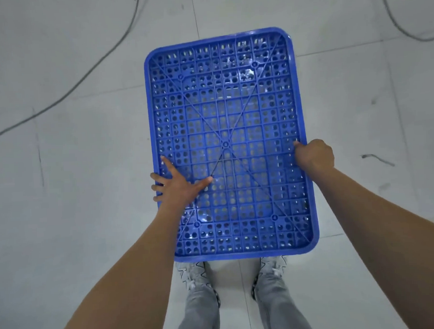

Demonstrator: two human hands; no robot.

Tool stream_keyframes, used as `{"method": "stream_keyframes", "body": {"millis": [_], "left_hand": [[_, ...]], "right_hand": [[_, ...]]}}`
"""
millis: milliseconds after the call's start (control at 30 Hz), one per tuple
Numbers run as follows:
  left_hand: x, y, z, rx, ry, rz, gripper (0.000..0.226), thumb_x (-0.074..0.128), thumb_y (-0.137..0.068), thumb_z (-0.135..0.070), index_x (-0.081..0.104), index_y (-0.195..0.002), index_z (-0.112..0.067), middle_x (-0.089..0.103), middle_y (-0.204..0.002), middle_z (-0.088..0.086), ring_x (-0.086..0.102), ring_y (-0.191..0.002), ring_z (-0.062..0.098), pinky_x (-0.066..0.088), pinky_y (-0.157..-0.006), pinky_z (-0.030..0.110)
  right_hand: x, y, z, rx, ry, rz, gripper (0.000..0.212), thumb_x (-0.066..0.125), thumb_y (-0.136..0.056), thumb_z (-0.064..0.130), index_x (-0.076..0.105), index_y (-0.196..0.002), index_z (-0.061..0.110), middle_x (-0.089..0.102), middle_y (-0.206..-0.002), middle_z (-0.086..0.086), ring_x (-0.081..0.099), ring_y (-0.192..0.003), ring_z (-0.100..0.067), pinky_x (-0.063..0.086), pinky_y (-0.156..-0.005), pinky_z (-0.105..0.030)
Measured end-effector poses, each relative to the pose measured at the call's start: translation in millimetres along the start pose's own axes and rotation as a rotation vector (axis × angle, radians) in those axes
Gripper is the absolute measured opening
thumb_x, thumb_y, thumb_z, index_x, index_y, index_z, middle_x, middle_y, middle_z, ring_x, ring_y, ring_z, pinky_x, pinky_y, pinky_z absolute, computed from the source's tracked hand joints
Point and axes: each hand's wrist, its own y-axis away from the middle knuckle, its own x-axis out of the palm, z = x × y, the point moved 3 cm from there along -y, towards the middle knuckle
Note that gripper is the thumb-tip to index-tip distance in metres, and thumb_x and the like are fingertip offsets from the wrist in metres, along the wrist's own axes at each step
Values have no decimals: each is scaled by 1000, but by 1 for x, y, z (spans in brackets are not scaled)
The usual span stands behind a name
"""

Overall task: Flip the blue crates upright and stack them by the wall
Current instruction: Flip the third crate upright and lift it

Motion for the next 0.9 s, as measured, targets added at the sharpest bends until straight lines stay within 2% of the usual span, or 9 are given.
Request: {"method": "stream_keyframes", "body": {"millis": [133, 200, 300, 400, 533, 633, 667, 767, 900], "left_hand": [[0, 8, -25, 112, 15, 91, 145, 55, -47, -94, -30, -150, -39, -21, -162, 20, 4, -149, 50, 16, -112, 71], [-3, 14, -36, 157, -49, 80, 127, 53, -64, -90, -24, -152, -42, -19, -165, 14, 4, -150, 46, 12, -109, 74], [-3, 26, -49, 218, 129, 76, 92, 54, -91, -63, -6, -157, -40, -2, -167, 13, 15, -150, 41, 26, -113, 65], [-4, 48, -60, 228, 549, 214, 69, 41, -101, -53, 9, -159, -36, 22, -164, 8, 28, -149, 31, 37, -112, 46], [-35, 84, -59, 277, 796, 331, 63, 28, -97, -66, 25, -155, -41, 31, -159, -14, 30, -147, 11, 28, -115, 36], [-70, 84, -53, 250, 881, 385, 51, 22, -96, -69, 55, -129, -47, 67, -118, -13, 62, -104, -3, 51, -94, 27], [-80, 78, -50, 251, 871, 394, 50, 21, -95, -72, 53, -128, -52, 67, -112, -13, 65, -94, 0, 55, -87, 30], [-91, 64, -42, 321, 784, 413, 56, 36, -85, -81, 47, -134, -58, 66, -125, -17, 64, -114, 11, 49, -103, 50], [-88, 40, -22, 360, 726, 309, 101, 81, -73, -54, 14, -149, -57, 41, -153, -18, 47, -136, 13, 40, -112, 50]], "right_hand": [[-55, 28, 2, -101, 99, -287, 48, 45, -96, 45, 48, -67, 7, 46, -60, -2, 49, -61, -25, 32, -53, -29], [-73, 46, 6, -202, 87, -407, 47, 46, -95, 44, 44, -65, 9, 42, -56, 0, 41, -53, -21, 25, -49, -30], [-75, 81, 30, -412, 23, -486, 42, 47, -94, 43, 37, -66, 13, 44, -59, -4, 41, -55, -22, 34, -53, -35], [-51, 115, 72, -531, -26, -435, 34, 51, -93, 35, 47, -73, 9, 54, -73, -14, 51, -67, -29, 39, -59, -38], [-12, 145, 127, -577, -26, -301, 31, 50, -95, 37, 53, -84, 8, 58, -88, -9, 56, -87, -28, 41, -69, -37], [1, 160, 151, -707, -12, -197, 30, 47, -97, 38, 50, -82, 12, 58, -85, -7, 56, -79, -28, 44, -74, -39], [2, 163, 152, -737, -24, -176, 27, 46, -98, 35, 50, -83, 12, 58, -83, -7, 54, -77, -28, 44, -77, -40], [1, 152, 133, -740, -81, -306, 19, 52, -95, 29, 55, -102, 11, 59, -105, -6, 55, -96, -27, 46, -89, -44], [-9, 99, 66, -318, -20, -472, 66, 67, -82, 37, 45, -135, 4, 42, -141, -21, 46, -125, -39, 34, -107, -52]]}}
